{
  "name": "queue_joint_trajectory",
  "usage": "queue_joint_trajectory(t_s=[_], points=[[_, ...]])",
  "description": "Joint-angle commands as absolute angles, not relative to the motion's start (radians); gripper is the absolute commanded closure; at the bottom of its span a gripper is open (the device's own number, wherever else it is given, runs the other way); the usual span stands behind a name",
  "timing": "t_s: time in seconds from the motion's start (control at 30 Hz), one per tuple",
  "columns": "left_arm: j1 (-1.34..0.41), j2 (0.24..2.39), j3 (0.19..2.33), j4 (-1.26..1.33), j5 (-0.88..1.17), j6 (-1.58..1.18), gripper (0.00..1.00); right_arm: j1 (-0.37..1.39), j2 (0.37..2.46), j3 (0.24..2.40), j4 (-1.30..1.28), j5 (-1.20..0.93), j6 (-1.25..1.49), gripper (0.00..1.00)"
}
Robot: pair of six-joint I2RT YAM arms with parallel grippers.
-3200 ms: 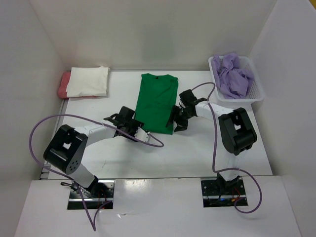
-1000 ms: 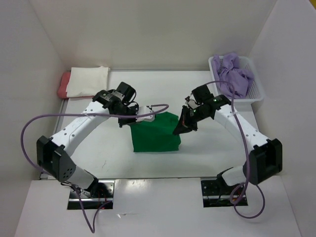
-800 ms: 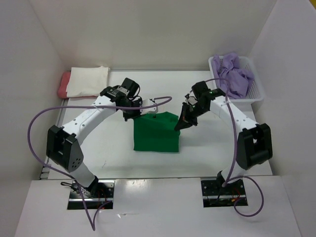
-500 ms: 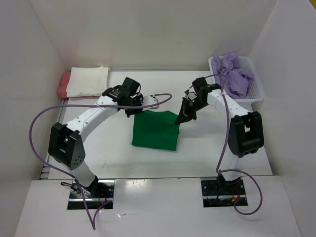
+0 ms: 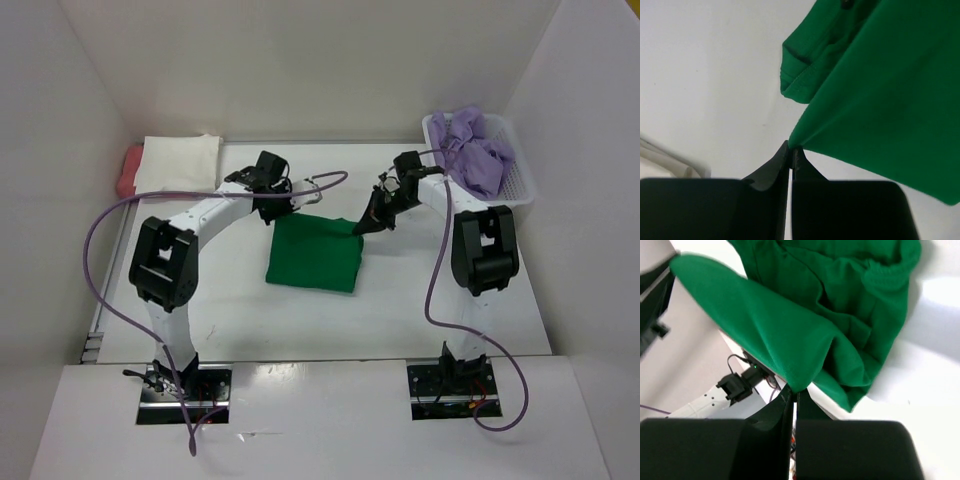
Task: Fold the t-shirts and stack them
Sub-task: Fold the long partially folded tshirt into a neat square
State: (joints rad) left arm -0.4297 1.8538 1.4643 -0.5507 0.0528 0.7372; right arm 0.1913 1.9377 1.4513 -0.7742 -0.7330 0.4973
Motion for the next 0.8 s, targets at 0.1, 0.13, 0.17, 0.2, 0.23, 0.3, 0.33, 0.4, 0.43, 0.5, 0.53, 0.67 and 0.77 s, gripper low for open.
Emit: queue_joint_trajectory(t_s=[0.1, 0.13, 0.17, 0.2, 0.23, 0.3, 0.33, 0.4, 0.43, 0.5, 0.53, 0.67, 0.77], points=[[-0.388, 1.939, 1.578, -0.54, 0.063, 0.69, 1.0, 0.143, 1.979, 1.502, -0.634, -0.718, 0.561, 0.9], [-0.388, 1.957, 1.578, -0.54, 0.063, 0.681, 1.0, 0.143, 1.994, 1.502, -0.618, -0.727, 0.571, 0.88], [-0.388, 1.968, 1.594, -0.54, 0.063, 0.681, 0.98, 0.143, 2.015, 1.531, -0.606, -0.727, 0.581, 0.85], [-0.388, 1.977, 1.594, -0.531, 0.063, 0.667, 0.94, 0.134, 2.029, 1.548, -0.597, -0.727, 0.581, 0.74], [-0.388, 1.991, 1.603, -0.52, 0.048, 0.658, 0.92, 0.133, 2.04, 1.59, -0.583, -0.707, 0.581, 0.7], [-0.388, 2.006, 1.614, -0.497, 0.029, 0.622, 0.86, 0.133, 2.049, 1.627, -0.562, -0.654, 0.581, 0.59], [-0.388, 2.025, 1.626, -0.497, 0.029, 0.609, 0.78, 0.133, 2.049, 1.655, -0.552, -0.623, 0.581, 0.58], [-0.388, 2.043, 1.669, -0.497, 0.002, 0.56, 0.68, 0.133, 2.025, 1.664, -0.54, -0.54, 0.568, 0.58], [-0.379, 2.052, 1.683, -0.497, -0.008, 0.545, 0.67, 0.133, 2.007, 1.673, -0.531, -0.522, 0.568, 0.58], [-0.37, 2.068, 1.728, -0.497, -0.017, 0.511, 0.61, 0.161, 1.93, 1.646, -0.511, -0.488, 0.532, 0.64], [-0.359, 2.068, 1.738, -0.497, -0.017, 0.499, 0.56, 0.179, 1.904, 1.613, -0.511, -0.467, 0.532, 0.73], [-0.35, 2.068, 1.764, -0.515, 0.012, 0.474, 0.48, 0.293, 1.852, 1.56, -0.54, -0.362, 0.509, 0.94], [-0.35, 2.017, 1.749, -0.555, 0.145, 0.483, 0.48, 0.33, 1.899, 1.56, -0.566, -0.337, 0.557, 1.0]])
